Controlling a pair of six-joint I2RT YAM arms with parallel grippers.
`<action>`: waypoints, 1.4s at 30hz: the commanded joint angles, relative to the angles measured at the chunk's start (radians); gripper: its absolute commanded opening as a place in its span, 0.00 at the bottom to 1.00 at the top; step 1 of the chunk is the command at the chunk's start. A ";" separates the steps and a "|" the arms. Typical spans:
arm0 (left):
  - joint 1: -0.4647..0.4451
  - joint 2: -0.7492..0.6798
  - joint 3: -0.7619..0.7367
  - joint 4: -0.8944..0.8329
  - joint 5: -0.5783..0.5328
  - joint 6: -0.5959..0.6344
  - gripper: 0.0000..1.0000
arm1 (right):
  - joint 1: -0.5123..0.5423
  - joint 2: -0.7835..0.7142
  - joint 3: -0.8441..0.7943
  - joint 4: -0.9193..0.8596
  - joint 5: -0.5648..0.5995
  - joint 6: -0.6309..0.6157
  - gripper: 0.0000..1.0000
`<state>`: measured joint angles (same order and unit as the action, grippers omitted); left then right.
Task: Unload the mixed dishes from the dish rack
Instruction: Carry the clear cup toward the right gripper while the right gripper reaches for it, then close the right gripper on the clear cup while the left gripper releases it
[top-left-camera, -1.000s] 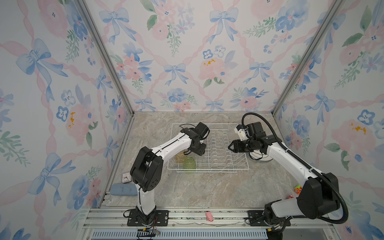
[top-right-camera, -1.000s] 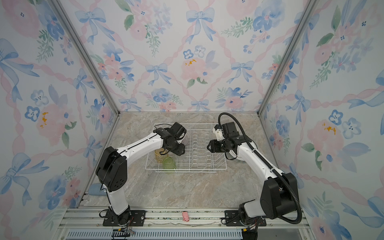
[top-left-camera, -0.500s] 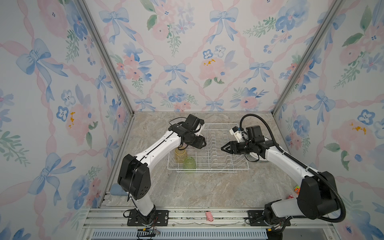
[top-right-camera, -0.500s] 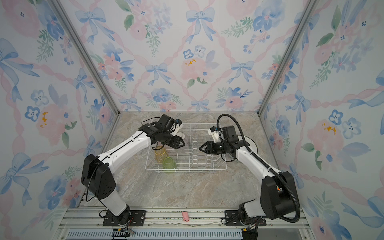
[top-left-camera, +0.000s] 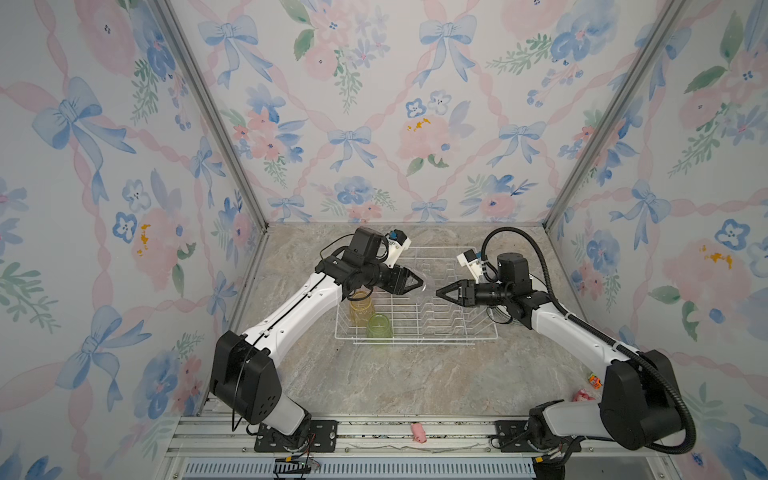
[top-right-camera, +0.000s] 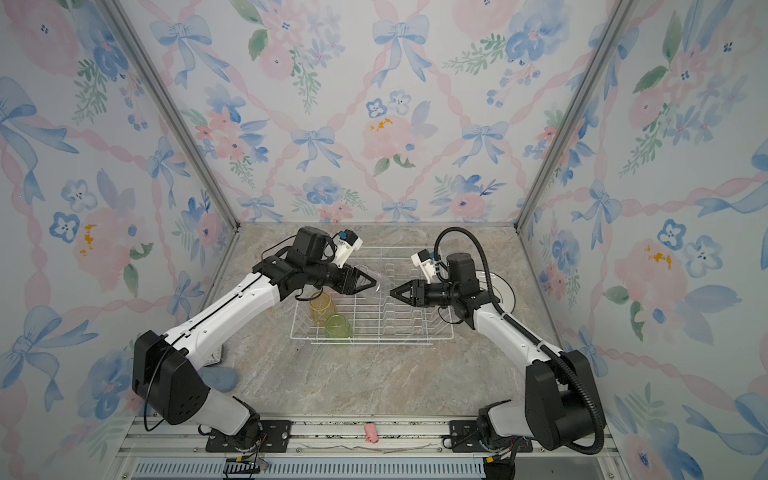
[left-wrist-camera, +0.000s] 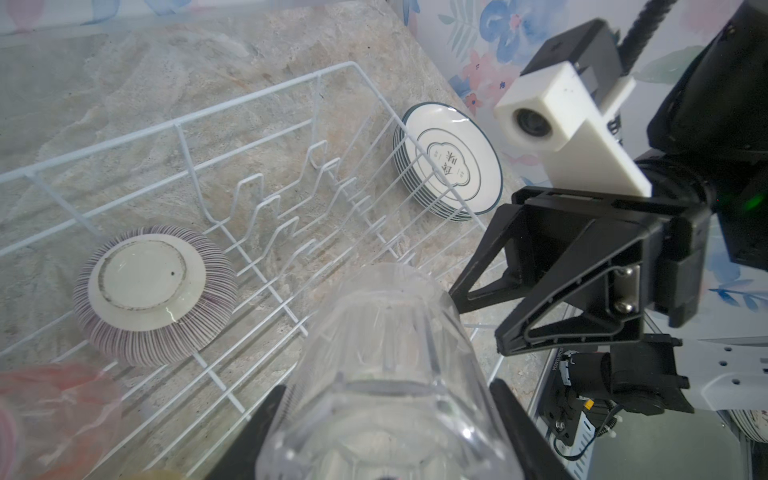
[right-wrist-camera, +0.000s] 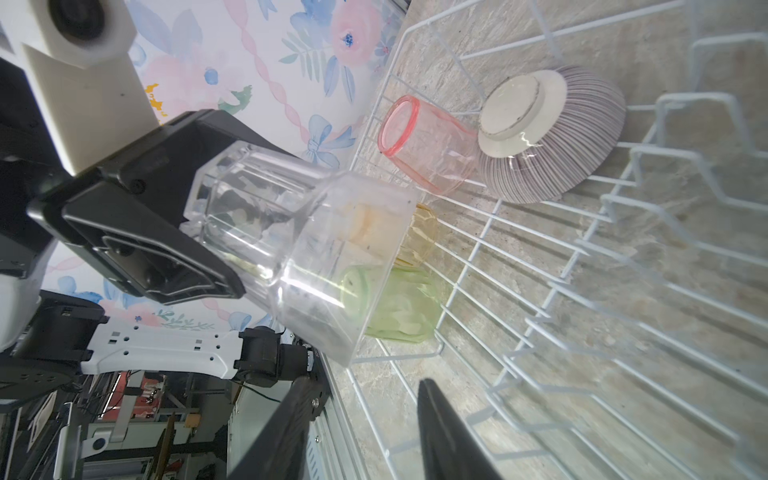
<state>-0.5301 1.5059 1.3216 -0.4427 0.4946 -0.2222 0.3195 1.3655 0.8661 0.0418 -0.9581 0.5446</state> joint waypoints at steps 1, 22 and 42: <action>0.014 -0.055 -0.045 0.162 0.127 -0.058 0.32 | 0.015 -0.041 -0.021 0.147 -0.069 0.072 0.45; 0.025 -0.097 -0.248 0.629 0.328 -0.284 0.34 | 0.069 -0.025 -0.069 0.687 -0.142 0.476 0.21; -0.005 -0.197 -0.290 0.541 0.267 -0.173 0.86 | 0.071 -0.083 -0.010 0.496 -0.109 0.362 0.00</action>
<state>-0.5198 1.3674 1.0416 0.1055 0.7387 -0.4530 0.3817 1.3239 0.8104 0.6434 -1.1072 0.9924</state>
